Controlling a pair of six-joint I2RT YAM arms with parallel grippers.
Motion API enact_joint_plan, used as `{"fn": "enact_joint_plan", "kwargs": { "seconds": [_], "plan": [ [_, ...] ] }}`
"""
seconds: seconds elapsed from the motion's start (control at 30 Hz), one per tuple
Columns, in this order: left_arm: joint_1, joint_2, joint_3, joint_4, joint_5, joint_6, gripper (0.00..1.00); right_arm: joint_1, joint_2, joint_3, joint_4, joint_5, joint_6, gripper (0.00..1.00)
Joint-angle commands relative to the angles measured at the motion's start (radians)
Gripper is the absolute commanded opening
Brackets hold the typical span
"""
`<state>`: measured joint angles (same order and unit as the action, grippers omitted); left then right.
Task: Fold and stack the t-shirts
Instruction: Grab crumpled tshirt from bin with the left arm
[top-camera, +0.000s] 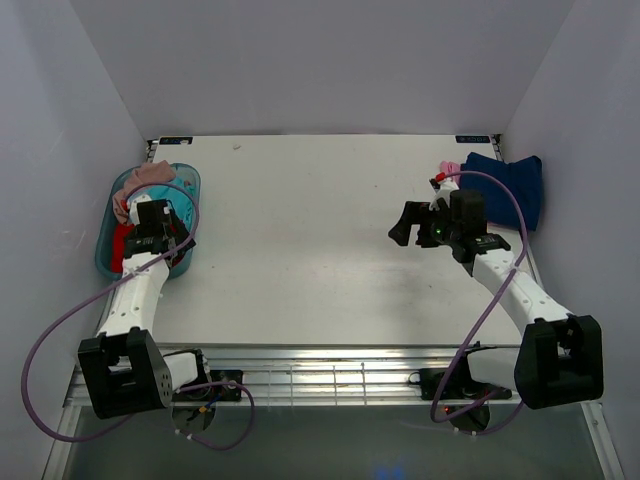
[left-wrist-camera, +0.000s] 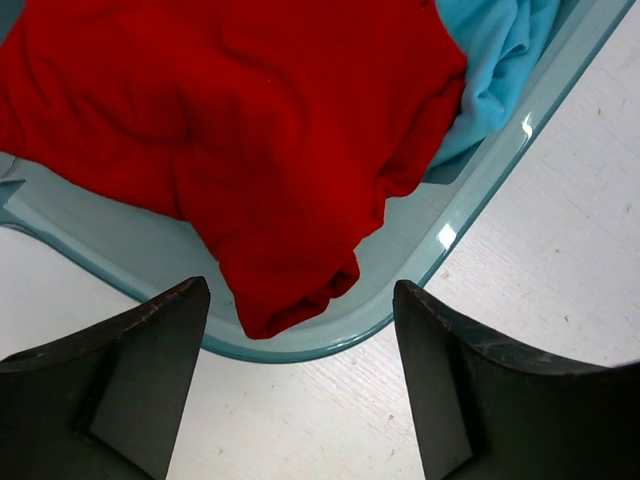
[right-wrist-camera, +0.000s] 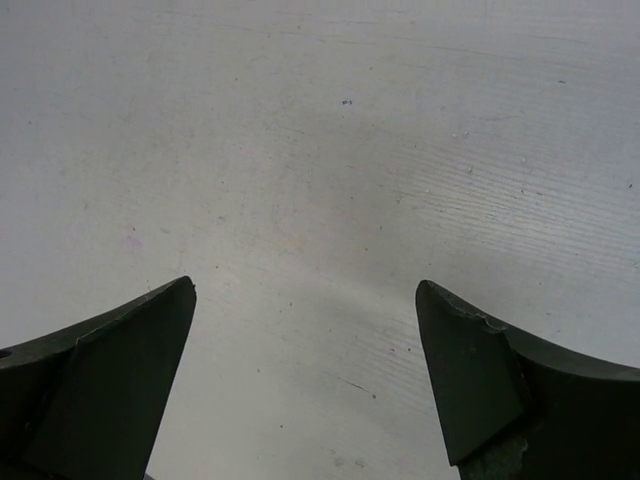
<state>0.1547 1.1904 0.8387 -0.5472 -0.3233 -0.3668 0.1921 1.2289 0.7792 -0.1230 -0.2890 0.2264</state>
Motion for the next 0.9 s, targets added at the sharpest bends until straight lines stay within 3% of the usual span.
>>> {"fn": "enact_joint_plan", "kwargs": {
  "seconds": [0.0, 0.1, 0.37, 0.43, 0.47, 0.53, 0.57, 0.77, 0.87],
  "plan": [
    [0.006, 0.014, 0.007, 0.084, 0.030, -0.011, 0.83, 0.006, -0.028, -0.006, 0.048, 0.010, -0.018, 0.96],
    [0.008, 0.034, 0.016, 0.098, 0.030, -0.004, 0.74, 0.006, -0.017, -0.005, 0.049, 0.008, -0.010, 0.96],
    [0.013, 0.097, 0.025, 0.089, -0.008, 0.002, 0.69, 0.007, 0.035, 0.014, 0.054, 0.004, -0.002, 0.96],
    [0.011, 0.101, 0.025, 0.082, -0.034, 0.005, 0.64, 0.006, 0.055, 0.025, 0.049, 0.008, -0.004, 0.96],
    [0.013, 0.101, 0.025, 0.082, -0.043, 0.003, 0.37, 0.006, 0.061, 0.029, 0.049, 0.011, -0.005, 0.96],
    [0.014, 0.098, 0.026, 0.082, -0.054, -0.006, 0.16, 0.006, 0.075, 0.037, 0.049, 0.011, -0.002, 0.96],
    [0.013, 0.097, 0.034, 0.082, -0.054, -0.018, 0.00, 0.007, 0.092, 0.041, 0.049, 0.011, -0.002, 0.97],
    [0.003, 0.032, 0.167, 0.073, 0.055, -0.069, 0.00, 0.010, 0.158, 0.161, -0.038, 0.013, 0.010, 1.00],
    [-0.030, 0.020, 0.385, 0.046, 0.047, -0.072, 0.00, 0.017, 0.161, 0.231, -0.072, 0.025, 0.010, 1.00]
  ]
}}
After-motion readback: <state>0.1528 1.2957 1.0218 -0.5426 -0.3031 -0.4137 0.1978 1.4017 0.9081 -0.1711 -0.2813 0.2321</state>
